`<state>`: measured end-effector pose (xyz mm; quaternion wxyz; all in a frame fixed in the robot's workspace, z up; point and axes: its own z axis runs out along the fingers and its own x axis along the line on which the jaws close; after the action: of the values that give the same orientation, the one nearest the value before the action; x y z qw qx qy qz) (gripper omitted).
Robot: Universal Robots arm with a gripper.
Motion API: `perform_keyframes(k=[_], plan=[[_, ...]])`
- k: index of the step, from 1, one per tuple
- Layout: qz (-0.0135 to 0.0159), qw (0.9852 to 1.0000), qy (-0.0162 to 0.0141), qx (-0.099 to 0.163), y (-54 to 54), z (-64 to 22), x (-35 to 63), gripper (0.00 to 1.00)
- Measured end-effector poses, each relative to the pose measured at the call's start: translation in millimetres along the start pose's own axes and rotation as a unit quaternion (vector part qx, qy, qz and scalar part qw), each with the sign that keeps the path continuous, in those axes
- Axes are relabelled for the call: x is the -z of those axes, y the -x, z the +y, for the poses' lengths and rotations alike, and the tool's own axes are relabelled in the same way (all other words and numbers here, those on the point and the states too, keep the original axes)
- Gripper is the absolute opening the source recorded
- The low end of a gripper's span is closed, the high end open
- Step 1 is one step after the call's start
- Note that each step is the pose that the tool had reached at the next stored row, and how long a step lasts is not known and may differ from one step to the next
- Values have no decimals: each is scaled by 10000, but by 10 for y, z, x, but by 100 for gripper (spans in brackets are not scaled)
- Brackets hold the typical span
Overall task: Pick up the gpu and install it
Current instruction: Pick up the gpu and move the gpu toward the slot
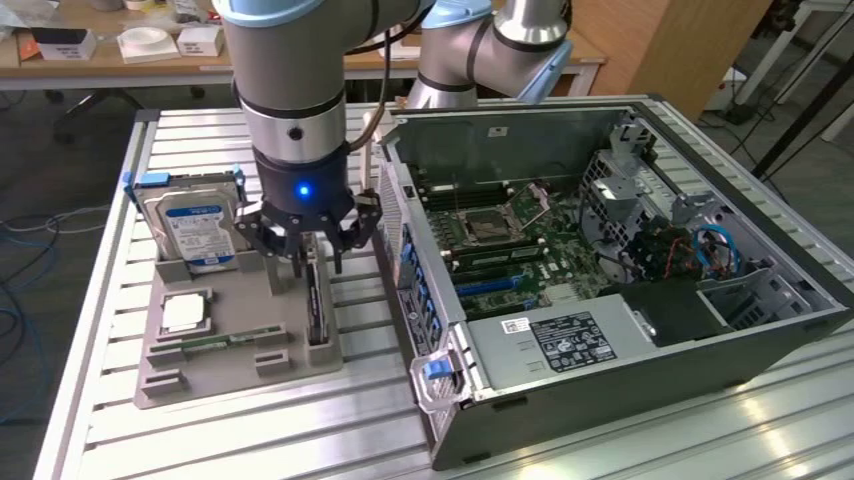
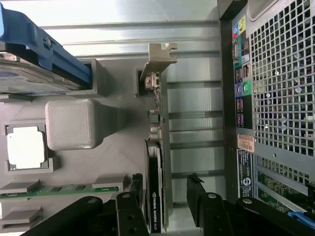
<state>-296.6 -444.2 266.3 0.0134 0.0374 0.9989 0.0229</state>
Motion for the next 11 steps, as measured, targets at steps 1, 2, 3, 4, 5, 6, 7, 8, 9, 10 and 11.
perform_keyframes(k=[1,2,3,4,5,6,7,8,9,10,11], plan=[[-1,10000,0,0,-1,0,-8,49],[-1,10000,-1,1,-1,-1,-17,49],[-3,10000,-1,1,-3,-2,-28,49],[-7,10000,-1,0,-8,-2,-40,49],[-11,10000,-1,0,-17,-3,-51,49],[-16,10000,-1,1,-30,-5,-62,49],[-23,10000,0,1,-48,-7,-73,49],[-31,10000,1,1,-64,-9,-86,49],[-38,10000,2,2,-70,-9,-103,49],[-44,10000,2,2,-74,-11,-121,49],[-51,10000,2,3,-78,-12,-138,49]])
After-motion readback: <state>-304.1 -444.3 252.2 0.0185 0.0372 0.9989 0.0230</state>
